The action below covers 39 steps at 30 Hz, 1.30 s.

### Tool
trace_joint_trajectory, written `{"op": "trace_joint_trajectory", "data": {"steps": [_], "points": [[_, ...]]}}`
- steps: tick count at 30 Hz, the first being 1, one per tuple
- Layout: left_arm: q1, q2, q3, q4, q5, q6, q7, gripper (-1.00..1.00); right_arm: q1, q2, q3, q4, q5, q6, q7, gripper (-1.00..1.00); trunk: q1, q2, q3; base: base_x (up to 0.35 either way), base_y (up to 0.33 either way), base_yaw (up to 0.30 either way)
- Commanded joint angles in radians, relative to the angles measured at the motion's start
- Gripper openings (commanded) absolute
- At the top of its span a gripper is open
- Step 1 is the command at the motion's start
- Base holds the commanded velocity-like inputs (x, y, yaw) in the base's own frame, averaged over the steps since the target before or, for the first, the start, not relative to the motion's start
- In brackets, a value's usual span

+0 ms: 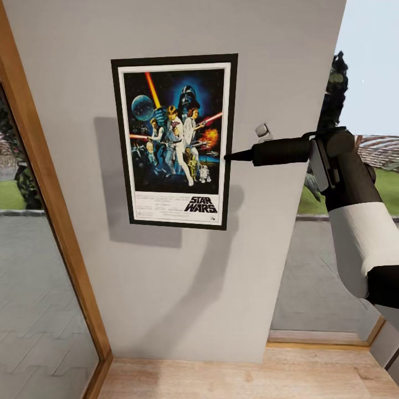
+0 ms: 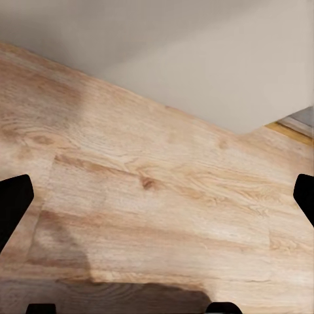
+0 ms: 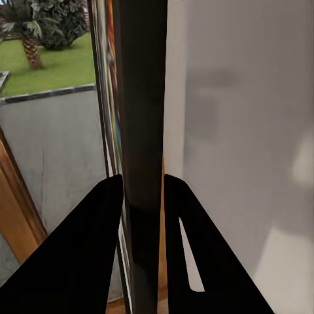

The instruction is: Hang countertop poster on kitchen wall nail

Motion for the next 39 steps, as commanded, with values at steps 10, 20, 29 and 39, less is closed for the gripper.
{"op": "trace_joint_trajectory", "data": {"steps": [10,20,29,39], "points": [[0.000,0.000,0.008,0.001,-0.006,-0.003,-0.004,1.00,-0.001,-0.001,0.002,0.000,-0.009,0.010,-0.001,-1.00,0.000,-0.001,0.000,0.236,0.000,0.000],[0.000,0.000,0.008,0.001,-0.006,-0.003,-0.004,1.00,-0.001,-0.001,0.002,0.000,-0.009,0.010,-0.001,-1.00,0.000,-0.001,0.000,0.085,0.000,0.000],[0.000,0.000,0.008,0.001,-0.006,-0.003,-0.004,1.00,-0.001,-0.001,0.002,0.000,-0.009,0.010,-0.001,-1.00,0.000,-0.001,0.000,0.002,0.000,0.000],[0.000,0.000,0.008,0.001,-0.006,-0.003,-0.004,1.00,-0.001,-0.001,0.001,0.000,-0.009,0.010,-0.001,-1.00,0.000,-0.001,0.000,0.010,0.000,0.000]]}}
